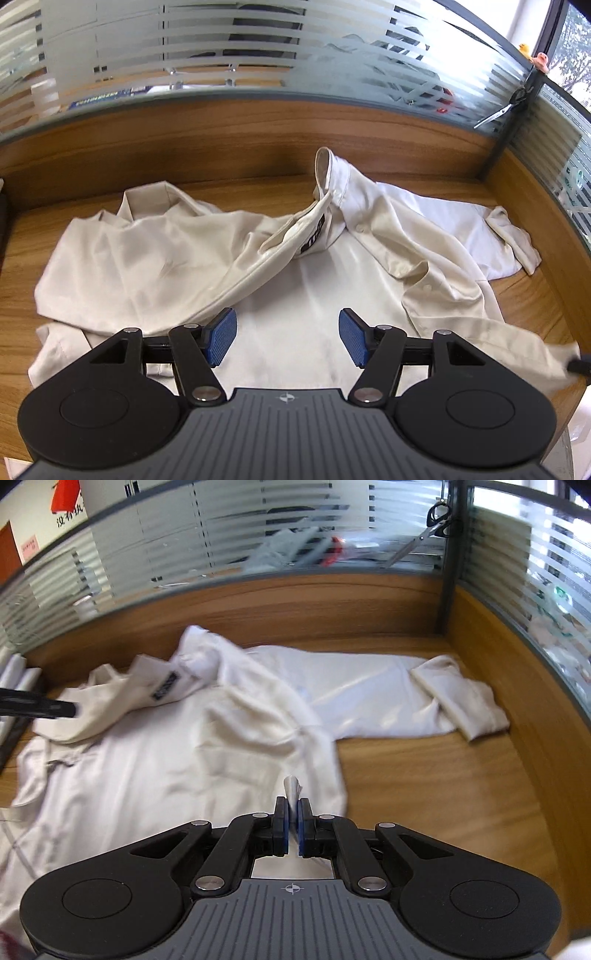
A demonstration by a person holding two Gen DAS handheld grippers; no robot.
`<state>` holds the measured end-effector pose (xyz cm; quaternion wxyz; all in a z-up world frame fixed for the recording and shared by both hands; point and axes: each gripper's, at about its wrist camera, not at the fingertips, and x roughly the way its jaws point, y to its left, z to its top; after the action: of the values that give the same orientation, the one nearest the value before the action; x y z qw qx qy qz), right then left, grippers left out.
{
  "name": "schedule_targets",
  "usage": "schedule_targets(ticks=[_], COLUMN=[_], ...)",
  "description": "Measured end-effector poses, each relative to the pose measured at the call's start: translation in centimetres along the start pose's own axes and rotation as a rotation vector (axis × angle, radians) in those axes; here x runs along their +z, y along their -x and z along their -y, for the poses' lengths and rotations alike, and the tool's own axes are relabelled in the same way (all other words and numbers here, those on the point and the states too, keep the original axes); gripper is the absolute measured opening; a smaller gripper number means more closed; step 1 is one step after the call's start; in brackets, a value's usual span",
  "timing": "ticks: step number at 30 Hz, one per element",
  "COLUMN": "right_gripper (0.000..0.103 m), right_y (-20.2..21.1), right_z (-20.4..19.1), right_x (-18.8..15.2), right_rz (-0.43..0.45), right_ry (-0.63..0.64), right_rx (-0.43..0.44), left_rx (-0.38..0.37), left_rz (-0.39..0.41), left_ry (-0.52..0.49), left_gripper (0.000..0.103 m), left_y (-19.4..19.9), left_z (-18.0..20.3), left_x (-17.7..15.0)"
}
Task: Fold clothes
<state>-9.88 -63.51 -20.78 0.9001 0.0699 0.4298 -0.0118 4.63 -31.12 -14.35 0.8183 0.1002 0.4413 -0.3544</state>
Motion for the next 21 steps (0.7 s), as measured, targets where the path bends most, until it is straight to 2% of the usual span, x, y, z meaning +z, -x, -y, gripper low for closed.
schedule_targets(ticks=[4,8,11,17,21], right_gripper=[0.007,0.007,0.007,0.007,0.007], right_y=[3.2,5.2,5.7,7.3,8.3], right_z=[-3.3,-5.7,-6.9,-7.6,-7.1], right_x=[-2.3,-4.3,-5.5,-6.2,-6.3], right_rz=[0.019,0.037,0.054,0.132,0.15], right_ry=[-0.042,-0.08,-0.108,-0.181,-0.208], right_rx=[0.03,0.018,-0.019,-0.108,-0.145], left_rx=[-0.076,-0.217,-0.31,-0.378,-0.378], left_rz=[-0.02,-0.062,-0.13,-0.19,-0.2], left_ry=[0.048,0.094,0.12,0.141,0.143], left_gripper=[0.067,0.067,0.067,0.067,0.065], left_y=[-0.8,-2.9,-5.5,-10.2,-12.7], left_z=[-0.8,-0.8,0.3,3.5,5.5], left_x=[-0.4,-0.1,0.1,-0.1,0.2])
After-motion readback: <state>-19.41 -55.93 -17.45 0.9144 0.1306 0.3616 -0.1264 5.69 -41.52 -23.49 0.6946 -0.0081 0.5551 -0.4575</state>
